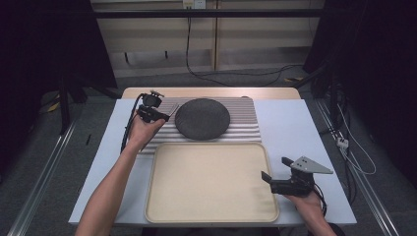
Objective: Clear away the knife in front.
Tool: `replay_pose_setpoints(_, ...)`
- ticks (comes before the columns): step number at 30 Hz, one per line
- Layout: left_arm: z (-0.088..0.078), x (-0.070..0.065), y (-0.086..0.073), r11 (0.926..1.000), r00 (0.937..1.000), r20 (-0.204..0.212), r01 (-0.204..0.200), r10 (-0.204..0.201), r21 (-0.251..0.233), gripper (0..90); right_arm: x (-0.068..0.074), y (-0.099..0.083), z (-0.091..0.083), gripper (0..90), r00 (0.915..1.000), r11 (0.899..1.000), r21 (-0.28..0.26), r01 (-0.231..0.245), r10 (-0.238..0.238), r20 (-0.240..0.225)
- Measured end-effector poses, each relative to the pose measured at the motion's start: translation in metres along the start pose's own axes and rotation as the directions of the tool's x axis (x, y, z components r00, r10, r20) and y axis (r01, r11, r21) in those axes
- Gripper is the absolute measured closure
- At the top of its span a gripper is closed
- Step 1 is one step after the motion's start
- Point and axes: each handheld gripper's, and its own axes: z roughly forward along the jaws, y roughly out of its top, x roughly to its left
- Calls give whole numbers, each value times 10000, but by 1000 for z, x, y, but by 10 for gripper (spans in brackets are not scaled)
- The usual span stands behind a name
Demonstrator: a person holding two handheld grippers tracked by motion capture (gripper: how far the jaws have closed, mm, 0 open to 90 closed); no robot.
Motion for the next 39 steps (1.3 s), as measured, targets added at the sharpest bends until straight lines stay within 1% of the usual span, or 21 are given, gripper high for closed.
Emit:
replay_pose_setpoints(2, -3, -4, 0, 9999, 9999, -63, -135, 134, -82, 798, 0, 0, 0, 49, 10000, 10000, 5, 5, -5, 0)
replay_pose_setpoints(3, -5, -5, -1, 9998, 9999, 38, -148, 149, -119, 798, 0, 0, 0, 49, 10000, 10000, 0, 8, -8, 3)
replay_pose_setpoints(5, -8, -8, -2, 9997, 9998, 33, -182, 182, -190, 798, 0, 0, 0, 49, 10000, 10000, 0, 19, -19, 17)
replay_pose_setpoints(6, -9, -9, -3, 9995, 9998, 105, -157, 160, -257, 798, 0, 0, 0, 49, 10000, 10000, -5, 20, -20, 6)
replay_pose_setpoints(8, -11, -11, -4, 9994, 9996, 144, -239, 243, -266, 798, 0, 0, -1, 49, 10000, 10000, 7, 39, -39, 21)
replay_pose_setpoints(10, -12, -14, -6, 9993, 9994, 256, -224, 232, -310, 798, 0, 0, -1, 50, 10000, 10000, 23, 36, -36, 40)
replay_pose_setpoints(12, -14, -19, -7, 9990, 9989, 268, -379, 384, -216, 798, 0, 0, -1, 50, 10000, 10000, 19, 34, -34, 22)
replay_pose_setpoints(16, -17, -29, -8, 9986, 9985, 414, -351, 367, -399, 798, 0, 0, -1, 50, 10000, 10000, 10, 44, -44, 43)
replay_pose_setpoints(17, -17, -33, -8, 9983, 9990, 404, -164, 186, -558, 798, 0, 0, -1, 50, 10000, 10000, 5, 34, -34, 36)
replay_pose_setpoints(18, -20, -33, -8, 9980, 9976, 439, -519, 534, -349, 798, 0, 0, -1, 50, 10000, 10000, 2, 31, -31, 34)
replay_pose_setpoints(19, -20, -35, -9, 9980, 9977, 476, -465, 485, -419, 798, 1, 0, -1, 50, 10000, 10000, -1, 35, -35, 46)
replay_pose_setpoints(20, -20, -39, -10, 9980, 9981, 518, -295, 324, -567, 798, 0, 0, -1, 50, 10000, 10000, -1, 49, -49, 43)
replay_pose_setpoints(21, -21, -40, -10, 9975, 9970, 520, -546, 570, -455, 798, 0, 0, -1, 50, 10000, 10000, -6, 47, -47, 42)
replay_pose_setpoints(24, -25, -44, -13, 9965, 9955, 578, -729, 752, -415, 798, 0, 0, -1, 50, 10000, 10000, -9, 38, -38, 39)
replay_pose_setpoints(27, -27, -49, -16, 9960, 9945, 670, -778, 807, -442, 798, 1, 0, -1, 50, 10000, 10000, -7, 65, -65, 31)
replay_pose_setpoints(28, -29, -51, -17, 9950, 9935, 673, -885, 914, -457, 798, 1, 0, -1, 50, 10000, 10000, 2, 48, -48, 35)
replay_pose_setpoints(29, -30, -53, -18, 9949, 9932, 726, -879, 914, -494, 798, 1, 0, -1, 50, 10000, 10000, 2, 48, -48, 35)
replay_pose_setpoints(31, -33, -56, -20, 9939, 9924, 694, -976, 1011, -518, 798, 1, 0, -1, 50, 10000, 10000, -24, 75, -75, 20)
replay_pose_setpoints(32, -34, -58, -21, 9936, 9914, 810, -981, 1024, -556, 798, 1, 0, -1, 50, 10000, 10000, -24, 87, -87, 14)
replay_pose_setpoints(35, -38, -62, -24, 9926, 9899, 917, -1028, 1085, -643, 798, 2, 0, -2, 50, 10000, 10000, -22, 91, -91, 23)
replay_pose_setpoints(39, -43, -68, -28, 9908, 9879, 909, -1202, 1256, -628, 798, 1, 0, -2, 49, 10000, 10000, -20, 92, -92, 10)
